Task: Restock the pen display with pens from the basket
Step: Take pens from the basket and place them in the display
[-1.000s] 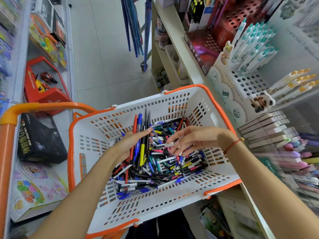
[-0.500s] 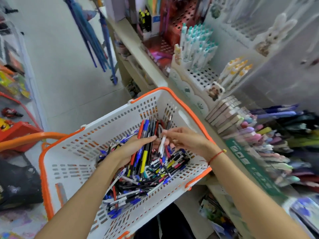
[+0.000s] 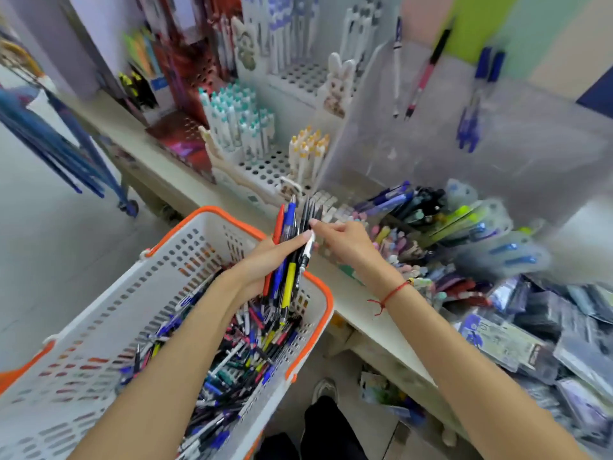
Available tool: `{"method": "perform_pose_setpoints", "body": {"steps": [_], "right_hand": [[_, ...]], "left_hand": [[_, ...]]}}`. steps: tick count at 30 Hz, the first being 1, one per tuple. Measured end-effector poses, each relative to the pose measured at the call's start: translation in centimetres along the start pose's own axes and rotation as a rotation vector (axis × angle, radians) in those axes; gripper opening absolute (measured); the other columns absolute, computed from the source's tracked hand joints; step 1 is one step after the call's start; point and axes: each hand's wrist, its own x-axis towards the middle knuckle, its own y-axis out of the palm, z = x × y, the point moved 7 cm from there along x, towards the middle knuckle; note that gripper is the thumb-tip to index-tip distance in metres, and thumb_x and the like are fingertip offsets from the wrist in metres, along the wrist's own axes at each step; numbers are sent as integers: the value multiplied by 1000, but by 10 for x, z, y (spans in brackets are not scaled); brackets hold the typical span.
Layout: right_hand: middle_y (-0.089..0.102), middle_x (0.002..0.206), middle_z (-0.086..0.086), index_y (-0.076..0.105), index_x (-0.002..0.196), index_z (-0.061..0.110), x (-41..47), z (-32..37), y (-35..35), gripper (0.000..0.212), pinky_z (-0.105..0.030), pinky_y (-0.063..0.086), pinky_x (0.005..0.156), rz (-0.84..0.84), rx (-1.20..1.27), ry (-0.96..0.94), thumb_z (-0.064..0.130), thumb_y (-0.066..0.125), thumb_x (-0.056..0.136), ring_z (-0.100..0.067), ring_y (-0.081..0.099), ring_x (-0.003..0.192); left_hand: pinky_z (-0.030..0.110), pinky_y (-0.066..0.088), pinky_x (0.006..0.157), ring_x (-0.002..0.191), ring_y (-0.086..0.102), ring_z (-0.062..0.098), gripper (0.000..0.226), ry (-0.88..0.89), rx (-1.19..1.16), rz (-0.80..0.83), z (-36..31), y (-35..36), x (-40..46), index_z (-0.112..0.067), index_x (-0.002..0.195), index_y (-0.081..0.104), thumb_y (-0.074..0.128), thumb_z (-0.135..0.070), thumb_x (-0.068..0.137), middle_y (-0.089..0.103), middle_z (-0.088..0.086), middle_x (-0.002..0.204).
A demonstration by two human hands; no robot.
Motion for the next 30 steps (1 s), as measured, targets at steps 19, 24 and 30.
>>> {"method": "perform_pose_setpoints", "body": {"steps": [19,24,30], "right_hand": [[56,68,2,49,83,17,26,67,-119,27,-25,40,52,-426,167,-321,28,38,105,-10,48,49],[69,79,3,54,101,16,10,92,-135,18,-30,55,63,-690,-101,-534,28,42,104,-9,65,59],[68,85,9,63,107,17,6,107,-122,19,-30,52,67,-702,-323,-639,28,49,102,-12,65,70]], "left_hand": [[20,53,65,66,63,8,19,157,-269,-89,-86,36,63,-12,108,69,61,-22,95,65,-3,79],[18,56,63,67,68,6,23,188,-222,-180,-82,18,59,-11,114,66,60,-22,95,70,1,86],[27,54,77,77,69,7,23,185,-154,-146,-73,5,58,-16,115,66,60,-25,94,74,-4,86]]}}
